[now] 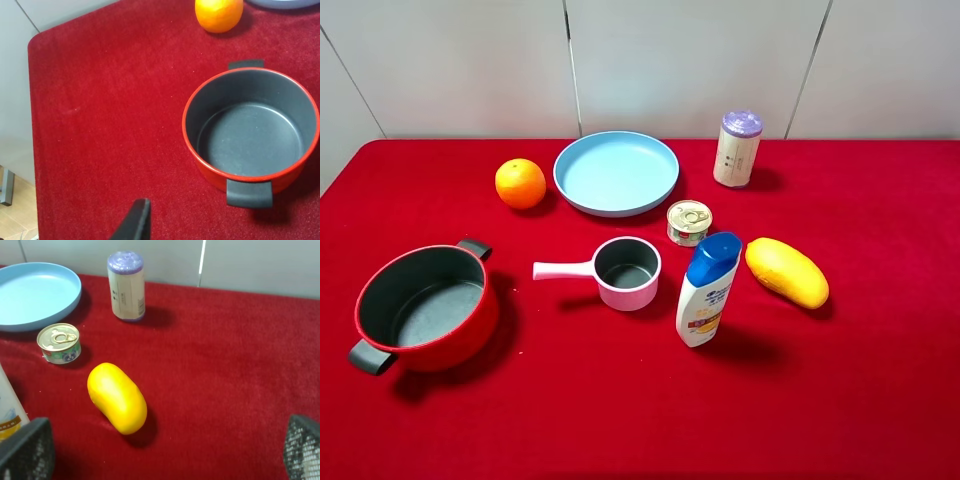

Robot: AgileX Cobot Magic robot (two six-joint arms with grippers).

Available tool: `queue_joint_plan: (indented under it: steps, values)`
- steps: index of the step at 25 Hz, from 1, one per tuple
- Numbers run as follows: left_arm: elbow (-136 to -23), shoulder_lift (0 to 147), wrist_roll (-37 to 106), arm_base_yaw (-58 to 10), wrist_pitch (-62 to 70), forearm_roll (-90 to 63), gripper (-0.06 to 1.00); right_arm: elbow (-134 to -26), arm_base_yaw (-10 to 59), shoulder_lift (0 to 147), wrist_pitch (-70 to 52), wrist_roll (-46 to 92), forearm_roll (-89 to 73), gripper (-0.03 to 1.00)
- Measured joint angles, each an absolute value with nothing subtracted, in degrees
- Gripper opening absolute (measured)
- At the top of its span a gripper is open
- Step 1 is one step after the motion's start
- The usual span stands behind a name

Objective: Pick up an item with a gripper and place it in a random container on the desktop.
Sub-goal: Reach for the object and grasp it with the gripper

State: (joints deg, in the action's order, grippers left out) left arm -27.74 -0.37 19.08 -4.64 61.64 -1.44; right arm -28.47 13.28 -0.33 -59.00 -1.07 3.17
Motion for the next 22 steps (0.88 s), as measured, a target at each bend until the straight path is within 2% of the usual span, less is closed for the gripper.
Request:
queue_joint_plan:
  steps: [22]
  values:
    - [-27.7,-0.4,19.1,-4.6,61.6,-1.4,0.98,-28.5,13.3,-0.3,-59.0,-1.1,3.2,0.69]
